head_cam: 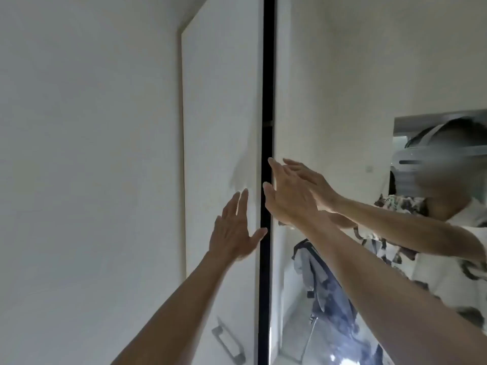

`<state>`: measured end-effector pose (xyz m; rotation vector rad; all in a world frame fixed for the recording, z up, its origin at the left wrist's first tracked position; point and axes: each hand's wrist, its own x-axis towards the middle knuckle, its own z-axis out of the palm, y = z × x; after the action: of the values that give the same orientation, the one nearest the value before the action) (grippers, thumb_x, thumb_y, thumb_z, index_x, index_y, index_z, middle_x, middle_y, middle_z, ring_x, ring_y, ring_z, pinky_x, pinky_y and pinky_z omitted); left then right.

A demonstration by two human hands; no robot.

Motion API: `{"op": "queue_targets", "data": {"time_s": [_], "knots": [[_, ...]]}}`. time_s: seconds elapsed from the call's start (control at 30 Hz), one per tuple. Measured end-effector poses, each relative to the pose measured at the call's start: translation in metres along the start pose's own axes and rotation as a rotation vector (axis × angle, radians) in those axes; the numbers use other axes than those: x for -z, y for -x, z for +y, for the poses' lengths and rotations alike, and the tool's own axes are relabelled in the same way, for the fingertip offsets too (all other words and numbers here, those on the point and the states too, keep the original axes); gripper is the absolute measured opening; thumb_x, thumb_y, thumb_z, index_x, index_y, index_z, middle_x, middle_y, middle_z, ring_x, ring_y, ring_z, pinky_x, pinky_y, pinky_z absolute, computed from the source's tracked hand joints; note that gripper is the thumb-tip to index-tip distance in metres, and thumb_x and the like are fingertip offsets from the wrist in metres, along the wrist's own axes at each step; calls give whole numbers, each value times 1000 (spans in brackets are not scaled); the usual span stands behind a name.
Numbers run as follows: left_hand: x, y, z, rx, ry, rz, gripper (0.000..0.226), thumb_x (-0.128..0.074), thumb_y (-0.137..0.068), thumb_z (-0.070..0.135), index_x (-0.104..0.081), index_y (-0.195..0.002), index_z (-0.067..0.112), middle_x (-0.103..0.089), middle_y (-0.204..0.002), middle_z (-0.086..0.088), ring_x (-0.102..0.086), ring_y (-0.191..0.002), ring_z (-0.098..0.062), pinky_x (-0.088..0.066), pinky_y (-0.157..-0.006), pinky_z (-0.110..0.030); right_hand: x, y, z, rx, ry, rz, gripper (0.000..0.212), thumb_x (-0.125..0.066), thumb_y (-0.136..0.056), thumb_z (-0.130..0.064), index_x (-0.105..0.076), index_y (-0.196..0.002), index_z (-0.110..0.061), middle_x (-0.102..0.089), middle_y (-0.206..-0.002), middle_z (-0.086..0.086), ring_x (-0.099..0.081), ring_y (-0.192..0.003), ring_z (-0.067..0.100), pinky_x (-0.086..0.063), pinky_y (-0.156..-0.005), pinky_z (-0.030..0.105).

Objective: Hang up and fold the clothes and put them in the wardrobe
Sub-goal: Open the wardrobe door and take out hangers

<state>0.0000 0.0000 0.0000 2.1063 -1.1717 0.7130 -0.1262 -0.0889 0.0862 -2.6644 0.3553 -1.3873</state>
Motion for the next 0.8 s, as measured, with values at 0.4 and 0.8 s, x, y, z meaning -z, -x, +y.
{"op": "queue_targets", "data": {"time_s": [0.4,0.8], "knots": [[22,1,-26,-41,23,90,109,-67,-78,55,7,-155,34,-8,-162,12,-34,-141,-19,-54,-92,-44,-50,-48,-29,-106,-639,196,17,-46,-102,-27,-57,-100,-14,-58,-73,-8,-56,-68,7,-44,-64,30],[108,55,-99,85,45,289,81,-65,-89,37,-12,-150,39,-46,-149,5,-58,-123,-15,-56,-97,-35,-127,-59,-121,373,-783,-10,46,-31,-105,-32,-44,-147,-21,-53,-145,2,-54,-127,18,-44,-109,37]]}}
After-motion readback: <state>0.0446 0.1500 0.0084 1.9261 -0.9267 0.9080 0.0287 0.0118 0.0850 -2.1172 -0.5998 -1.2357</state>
